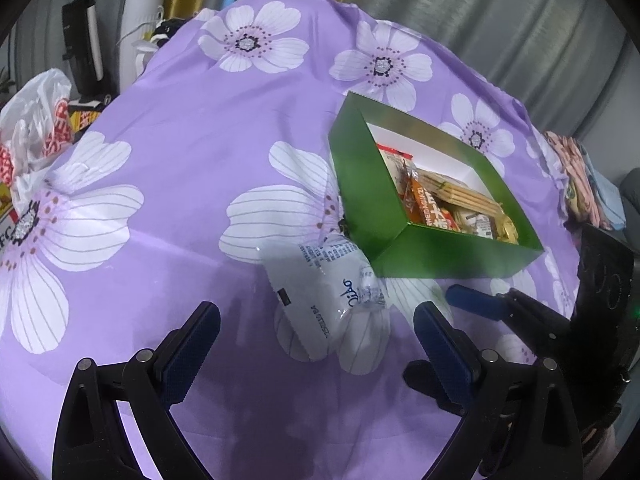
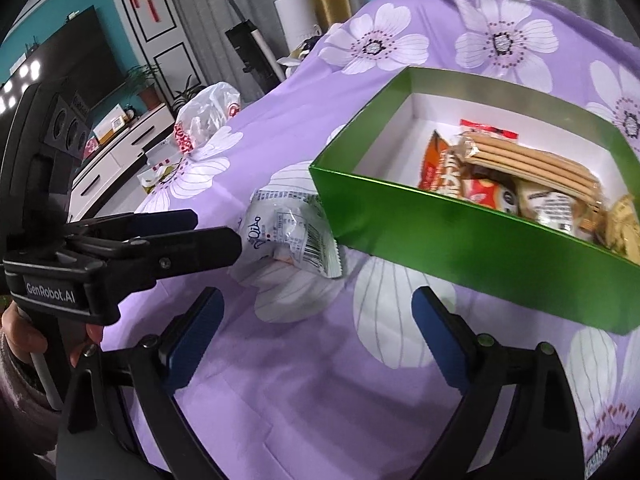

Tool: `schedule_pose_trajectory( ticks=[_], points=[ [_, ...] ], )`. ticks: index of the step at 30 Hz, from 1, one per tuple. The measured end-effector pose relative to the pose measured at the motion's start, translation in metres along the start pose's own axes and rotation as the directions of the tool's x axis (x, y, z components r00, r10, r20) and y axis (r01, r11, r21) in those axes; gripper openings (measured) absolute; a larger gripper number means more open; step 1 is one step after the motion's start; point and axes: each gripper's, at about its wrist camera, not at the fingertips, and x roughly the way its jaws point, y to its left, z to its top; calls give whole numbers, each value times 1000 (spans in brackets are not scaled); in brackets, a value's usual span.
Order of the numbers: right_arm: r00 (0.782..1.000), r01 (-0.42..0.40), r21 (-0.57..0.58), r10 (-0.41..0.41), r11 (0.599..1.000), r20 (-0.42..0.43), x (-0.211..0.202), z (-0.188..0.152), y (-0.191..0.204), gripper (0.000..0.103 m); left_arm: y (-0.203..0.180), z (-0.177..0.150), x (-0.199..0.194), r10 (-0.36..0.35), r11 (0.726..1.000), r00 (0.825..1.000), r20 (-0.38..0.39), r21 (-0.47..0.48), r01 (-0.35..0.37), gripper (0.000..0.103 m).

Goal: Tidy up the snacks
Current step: 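Withdraw the left gripper and move it to the white snack bag, then grasp the white printed snack bag with the left gripper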

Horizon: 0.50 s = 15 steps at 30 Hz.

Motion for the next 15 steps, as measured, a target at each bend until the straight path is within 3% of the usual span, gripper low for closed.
schedule_pose_trajectory(
  ticks=[10, 15],
  points=[
    [997, -75, -13, 75, 997, -17, 29, 14, 5, 83, 1, 2, 9, -4, 1000, 1000, 3, -17, 4, 97],
    [994, -105, -17, 104, 994, -33, 41, 20, 7, 80, -1, 7, 14, -16, 1000, 1000, 0, -6, 16, 89]
  ],
)
